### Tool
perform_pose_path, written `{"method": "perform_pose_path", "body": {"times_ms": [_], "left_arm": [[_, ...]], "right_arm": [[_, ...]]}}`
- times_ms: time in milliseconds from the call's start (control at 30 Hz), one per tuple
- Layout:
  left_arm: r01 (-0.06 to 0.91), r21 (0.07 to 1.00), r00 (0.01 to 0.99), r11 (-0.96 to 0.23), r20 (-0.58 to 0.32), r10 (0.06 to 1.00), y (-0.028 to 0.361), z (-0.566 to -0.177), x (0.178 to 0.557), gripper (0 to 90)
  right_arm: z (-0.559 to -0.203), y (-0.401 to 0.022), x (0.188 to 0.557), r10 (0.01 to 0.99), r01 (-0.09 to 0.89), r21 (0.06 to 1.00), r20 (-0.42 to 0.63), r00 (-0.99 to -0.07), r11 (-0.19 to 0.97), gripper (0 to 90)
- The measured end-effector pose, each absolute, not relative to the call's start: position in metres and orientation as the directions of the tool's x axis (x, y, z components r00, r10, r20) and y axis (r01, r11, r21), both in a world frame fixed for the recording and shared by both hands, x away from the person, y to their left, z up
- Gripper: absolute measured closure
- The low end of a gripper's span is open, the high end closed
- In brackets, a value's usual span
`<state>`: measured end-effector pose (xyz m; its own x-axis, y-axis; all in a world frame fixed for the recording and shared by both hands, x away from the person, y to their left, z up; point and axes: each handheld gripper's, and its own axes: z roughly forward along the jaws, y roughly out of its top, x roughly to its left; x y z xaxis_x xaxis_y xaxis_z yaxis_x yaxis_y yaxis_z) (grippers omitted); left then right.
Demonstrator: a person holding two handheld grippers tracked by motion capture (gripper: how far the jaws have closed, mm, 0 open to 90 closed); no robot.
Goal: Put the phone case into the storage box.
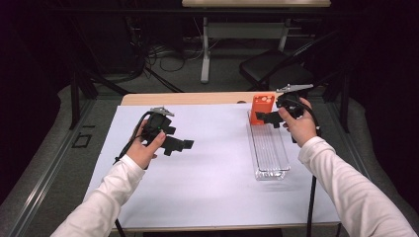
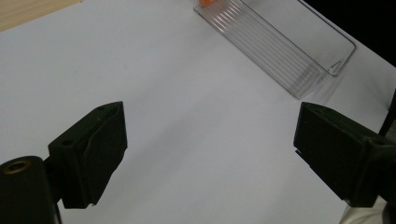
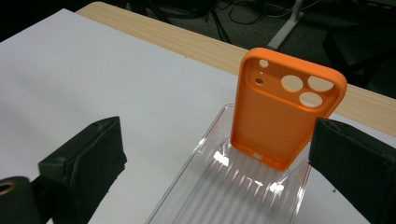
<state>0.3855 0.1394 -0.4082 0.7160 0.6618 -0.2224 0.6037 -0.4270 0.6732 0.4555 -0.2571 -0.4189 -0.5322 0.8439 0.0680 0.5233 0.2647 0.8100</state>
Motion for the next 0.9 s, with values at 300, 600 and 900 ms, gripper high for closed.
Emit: {"method": "perform_pose_path", "body": {"times_ms": [300,600,900], "left_arm": [[0.600,0.680,0.715,-0.421,-0.222,0.663,0.138,-0.408,0.385,9.8],[0.594,0.679,0.723,-0.431,-0.216,0.656,0.136,-0.408,0.385,9.8],[0.592,0.680,0.724,-0.433,-0.212,0.656,0.137,-0.409,0.384,9.8]], "right_arm": [[-0.419,-0.260,0.448,0.840,0.541,0.807,0.111,-0.531,0.235,5.1],[-0.421,-0.258,0.440,0.831,0.537,0.807,0.110,-0.545,0.245,5.8],[-0.423,-0.244,0.430,0.802,0.524,0.805,0.104,-0.588,0.279,6.4]]}}
